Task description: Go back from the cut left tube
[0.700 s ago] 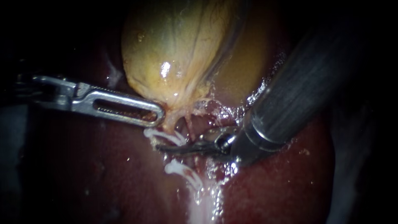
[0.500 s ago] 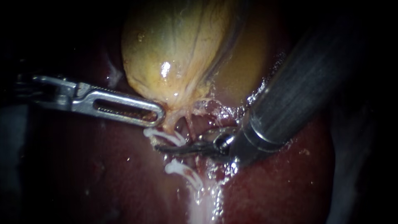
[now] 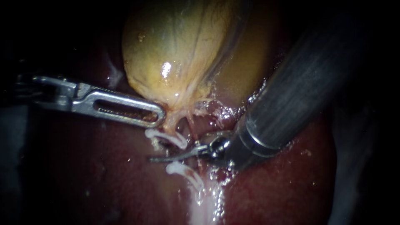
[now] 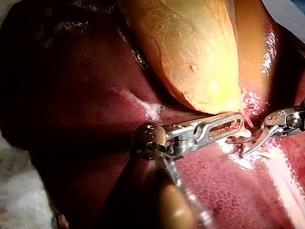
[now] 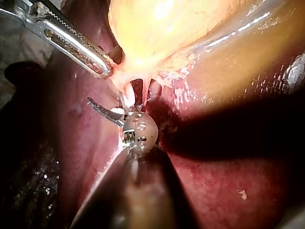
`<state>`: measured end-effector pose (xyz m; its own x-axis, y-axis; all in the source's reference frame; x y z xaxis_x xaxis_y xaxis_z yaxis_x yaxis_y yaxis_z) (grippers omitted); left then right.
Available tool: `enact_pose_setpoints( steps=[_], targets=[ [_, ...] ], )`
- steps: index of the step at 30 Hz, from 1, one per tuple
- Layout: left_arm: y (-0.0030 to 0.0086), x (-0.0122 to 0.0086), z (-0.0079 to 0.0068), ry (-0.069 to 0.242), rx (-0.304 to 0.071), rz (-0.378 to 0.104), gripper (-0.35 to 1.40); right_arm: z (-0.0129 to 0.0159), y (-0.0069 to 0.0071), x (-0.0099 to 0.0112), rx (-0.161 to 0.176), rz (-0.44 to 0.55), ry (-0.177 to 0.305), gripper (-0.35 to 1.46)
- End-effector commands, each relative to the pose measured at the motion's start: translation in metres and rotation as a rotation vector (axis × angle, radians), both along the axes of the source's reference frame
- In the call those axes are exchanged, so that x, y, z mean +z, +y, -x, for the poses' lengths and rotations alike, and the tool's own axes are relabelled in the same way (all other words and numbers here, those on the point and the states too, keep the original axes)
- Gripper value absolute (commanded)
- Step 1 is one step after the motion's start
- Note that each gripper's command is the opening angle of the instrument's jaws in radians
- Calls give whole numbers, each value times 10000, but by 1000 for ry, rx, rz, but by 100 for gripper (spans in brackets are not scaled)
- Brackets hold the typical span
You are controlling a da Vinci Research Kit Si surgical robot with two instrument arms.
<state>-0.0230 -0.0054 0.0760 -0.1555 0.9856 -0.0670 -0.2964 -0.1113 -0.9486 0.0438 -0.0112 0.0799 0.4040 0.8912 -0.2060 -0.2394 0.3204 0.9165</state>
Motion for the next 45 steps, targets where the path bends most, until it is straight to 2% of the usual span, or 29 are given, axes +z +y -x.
enact_pose_setpoints(
  steps=[1,5,7,11,15,17,24,30,34,39,45],
  targets=[
    [0,0,0,0,0,0,-35,0,-1,-2,-2,1,1,136],
    [1,1,0,-1,1,0,-35,4,-5,-10,-5,-5,3,138],
    [1,2,-1,-1,1,0,-35,7,-8,-15,-21,21,16,138],
    [3,3,-3,-1,1,0,-35,17,-12,-27,-65,147,54,141],
    [3,4,-3,-1,1,0,-35,31,-10,-37,-102,282,81,143],
    [3,4,-3,-1,1,0,-35,43,-6,-42,-120,341,98,143],
    [3,4,-3,-1,1,0,-35,90,16,-60,-138,524,136,143],
    [3,4,-3,-1,1,0,-35,128,46,-82,-134,600,157,143],
    [3,4,-3,-1,1,0,-35,146,61,-93,-125,630,160,143],
    [3,5,-2,-1,1,0,-35,156,70,-102,-119,654,152,143],
    [-1,14,4,3,-2,6,-35,159,71,-102,-121,669,153,143]
  ],
)
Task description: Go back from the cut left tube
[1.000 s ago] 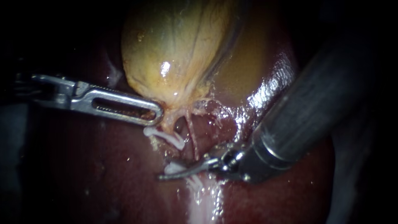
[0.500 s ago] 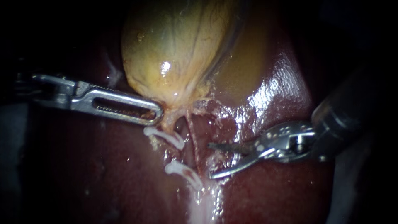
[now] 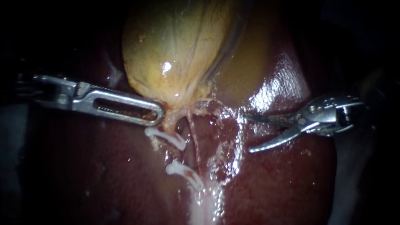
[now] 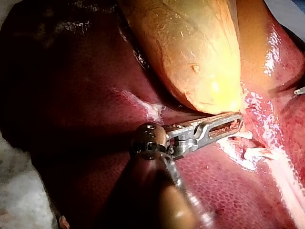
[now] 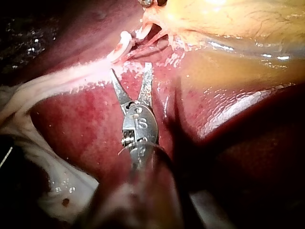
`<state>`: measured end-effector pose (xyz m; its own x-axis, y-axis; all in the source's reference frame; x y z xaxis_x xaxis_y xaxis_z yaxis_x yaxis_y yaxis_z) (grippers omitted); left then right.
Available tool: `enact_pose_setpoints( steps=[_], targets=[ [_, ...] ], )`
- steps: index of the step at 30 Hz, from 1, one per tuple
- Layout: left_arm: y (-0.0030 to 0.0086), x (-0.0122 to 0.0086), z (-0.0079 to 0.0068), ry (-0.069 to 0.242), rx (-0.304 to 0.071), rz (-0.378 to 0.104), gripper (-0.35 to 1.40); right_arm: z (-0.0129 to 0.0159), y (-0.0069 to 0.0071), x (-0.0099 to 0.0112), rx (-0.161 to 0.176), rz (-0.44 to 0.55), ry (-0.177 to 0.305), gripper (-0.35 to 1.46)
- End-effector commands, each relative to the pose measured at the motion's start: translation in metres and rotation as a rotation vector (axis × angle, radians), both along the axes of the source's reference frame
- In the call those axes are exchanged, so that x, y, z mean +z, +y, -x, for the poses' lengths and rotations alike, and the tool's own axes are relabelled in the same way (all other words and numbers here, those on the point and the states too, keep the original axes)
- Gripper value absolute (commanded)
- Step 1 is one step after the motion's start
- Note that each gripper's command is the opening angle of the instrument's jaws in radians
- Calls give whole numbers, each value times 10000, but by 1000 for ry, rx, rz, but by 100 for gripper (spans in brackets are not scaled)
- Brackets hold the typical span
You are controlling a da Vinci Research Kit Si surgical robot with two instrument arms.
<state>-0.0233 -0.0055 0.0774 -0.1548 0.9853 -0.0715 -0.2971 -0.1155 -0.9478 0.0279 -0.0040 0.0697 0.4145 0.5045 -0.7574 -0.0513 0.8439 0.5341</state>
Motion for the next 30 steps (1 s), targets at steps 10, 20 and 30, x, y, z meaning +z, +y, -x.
enact_pose_setpoints(
  steps=[10,20,30],
  targets=[
    [-9,28,24,0,8,9,-35,1,0,0,-2,1,0,143],
    [-10,48,36,5,21,12,-35,0,-1,-1,-2,1,0,143],
    [-10,47,36,5,21,11,-35,-1,-2,-2,-2,2,1,143]
  ],
)
